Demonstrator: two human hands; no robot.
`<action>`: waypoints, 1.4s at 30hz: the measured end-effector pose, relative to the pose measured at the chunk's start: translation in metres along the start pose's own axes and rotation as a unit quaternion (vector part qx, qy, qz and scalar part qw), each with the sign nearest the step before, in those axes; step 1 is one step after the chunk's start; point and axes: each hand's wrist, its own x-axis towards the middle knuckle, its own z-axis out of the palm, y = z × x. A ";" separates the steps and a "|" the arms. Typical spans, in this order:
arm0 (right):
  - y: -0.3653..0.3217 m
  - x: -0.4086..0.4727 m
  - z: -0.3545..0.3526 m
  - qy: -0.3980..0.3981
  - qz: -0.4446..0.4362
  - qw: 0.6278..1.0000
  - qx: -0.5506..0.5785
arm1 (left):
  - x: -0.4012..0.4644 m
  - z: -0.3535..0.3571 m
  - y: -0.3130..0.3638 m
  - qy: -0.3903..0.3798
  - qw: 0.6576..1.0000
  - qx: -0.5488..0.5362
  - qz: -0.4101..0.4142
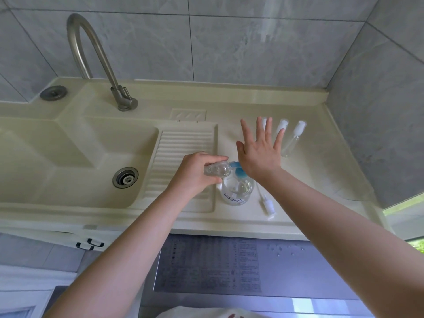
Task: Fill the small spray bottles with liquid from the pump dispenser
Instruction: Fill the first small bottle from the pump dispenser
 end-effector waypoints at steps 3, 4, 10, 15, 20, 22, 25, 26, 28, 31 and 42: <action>0.000 0.003 -0.005 0.018 -0.002 1.000 0.010 | 0.000 -0.002 0.001 0.006 1.000 -0.008 0.005; 0.000 0.001 -0.003 0.016 -0.006 1.000 0.010 | 0.000 -0.002 0.001 0.007 1.000 -0.008 0.006; -0.001 -0.004 0.006 -0.013 0.006 1.000 0.019 | 0.000 0.000 -0.001 0.001 1.000 0.005 -0.002; 0.001 0.006 -0.009 0.011 0.009 1.000 0.014 | 0.000 -0.003 0.001 0.006 1.000 0.004 0.008; 0.003 -0.003 0.007 -0.023 0.012 0.999 0.040 | 0.000 -0.001 0.000 -0.001 1.000 0.019 0.000; 0.003 -0.002 0.008 -0.016 0.005 1.000 0.018 | 0.000 0.000 -0.002 -0.003 1.000 0.017 -0.007; 0.004 0.006 -0.006 -0.002 0.009 1.000 0.014 | 0.001 -0.001 -0.001 0.003 1.000 0.008 -0.001; 0.004 0.007 -0.009 0.003 0.011 1.000 0.024 | 0.000 -0.002 0.000 0.004 1.000 0.005 0.002; 0.003 0.004 -0.007 0.012 0.002 1.000 0.017 | 0.000 -0.003 0.000 0.003 1.000 0.000 0.002; 0.001 -0.004 0.005 -0.006 0.004 0.999 0.033 | 0.001 -0.001 0.000 -0.004 1.000 0.006 -0.004; -0.001 0.001 -0.005 0.011 -0.027 1.000 -0.008 | 0.000 -0.004 -0.001 -0.004 1.000 0.000 0.000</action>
